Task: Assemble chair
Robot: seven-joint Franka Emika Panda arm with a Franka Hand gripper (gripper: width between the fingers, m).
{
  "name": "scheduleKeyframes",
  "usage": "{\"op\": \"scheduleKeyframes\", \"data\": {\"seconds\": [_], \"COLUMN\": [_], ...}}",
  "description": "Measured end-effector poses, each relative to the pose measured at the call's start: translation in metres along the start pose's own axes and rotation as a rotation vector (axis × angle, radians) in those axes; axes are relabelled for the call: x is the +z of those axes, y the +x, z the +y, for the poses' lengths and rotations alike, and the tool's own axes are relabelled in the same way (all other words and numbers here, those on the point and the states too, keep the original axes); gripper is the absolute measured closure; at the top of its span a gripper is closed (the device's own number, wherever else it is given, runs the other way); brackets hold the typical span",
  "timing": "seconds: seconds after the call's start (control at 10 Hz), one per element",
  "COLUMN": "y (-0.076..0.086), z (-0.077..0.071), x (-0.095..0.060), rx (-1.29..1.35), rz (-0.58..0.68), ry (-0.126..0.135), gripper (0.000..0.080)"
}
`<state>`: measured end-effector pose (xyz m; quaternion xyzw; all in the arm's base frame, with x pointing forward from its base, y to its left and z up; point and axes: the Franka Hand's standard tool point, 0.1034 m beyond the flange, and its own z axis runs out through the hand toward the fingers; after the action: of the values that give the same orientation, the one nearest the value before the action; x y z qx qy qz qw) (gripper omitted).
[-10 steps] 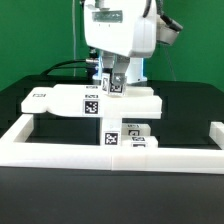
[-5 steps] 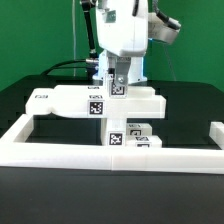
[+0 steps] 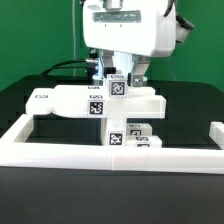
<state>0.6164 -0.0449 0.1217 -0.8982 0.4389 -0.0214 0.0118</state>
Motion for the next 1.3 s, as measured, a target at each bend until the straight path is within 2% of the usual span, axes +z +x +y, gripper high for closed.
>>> {"op": "scheduleKeyframes", "data": {"seconds": [0.8, 1.0, 1.2, 1.3], "y": [0.0039, 0.0052, 0.0057, 0.0057], "z": [0.0032, 0.0048, 0.0054, 0.0054], "x": [0.0003, 0.0015, 0.0015, 0.0016], "rx": [-0.761, -0.906, -0.944, -0.943], "rz": [0.002, 0.0, 0.0, 0.0], "ry": [-0.002, -0.005, -0.005, -0.005], "gripper": [0.015, 0.015, 0.015, 0.0248]}}
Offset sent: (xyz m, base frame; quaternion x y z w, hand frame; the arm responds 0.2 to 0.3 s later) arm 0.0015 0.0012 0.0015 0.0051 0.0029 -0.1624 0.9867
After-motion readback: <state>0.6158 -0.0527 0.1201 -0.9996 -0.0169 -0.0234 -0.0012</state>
